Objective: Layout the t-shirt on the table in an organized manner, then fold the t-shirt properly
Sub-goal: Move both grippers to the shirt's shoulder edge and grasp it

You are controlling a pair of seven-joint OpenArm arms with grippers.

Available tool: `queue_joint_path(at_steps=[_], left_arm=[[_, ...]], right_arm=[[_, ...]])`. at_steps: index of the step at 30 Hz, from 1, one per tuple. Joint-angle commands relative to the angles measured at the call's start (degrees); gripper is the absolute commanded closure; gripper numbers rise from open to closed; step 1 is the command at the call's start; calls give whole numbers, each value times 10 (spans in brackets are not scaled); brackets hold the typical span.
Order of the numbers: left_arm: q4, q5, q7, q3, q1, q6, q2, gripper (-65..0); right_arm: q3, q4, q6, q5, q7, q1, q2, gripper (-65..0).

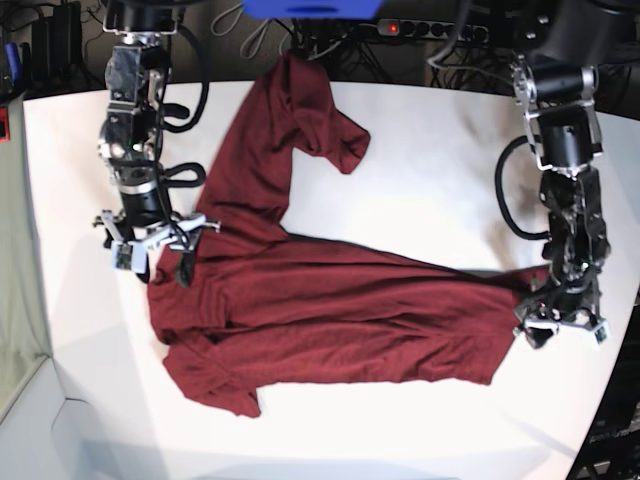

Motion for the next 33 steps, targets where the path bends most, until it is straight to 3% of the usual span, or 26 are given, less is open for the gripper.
queue_joint_path(at_steps=[1,5,19,33], left_arm=[[29,-3,-22,-4,-9,-4,-9,-456],[85,-3,-23,-5,16,-4,-9,-504],[122,1,-23,-5,124,-4,-11,-503],[-37,1,-24,-1,81,-4,-19,-503]], right_arm=[[2,9,1,-1,17,8,2,-400],[1,8,1,-1,17,8,3,-400],[3,-18,1,0,17,8,8,-402],[-15,-21,1,3,17,-34,-1,-401]])
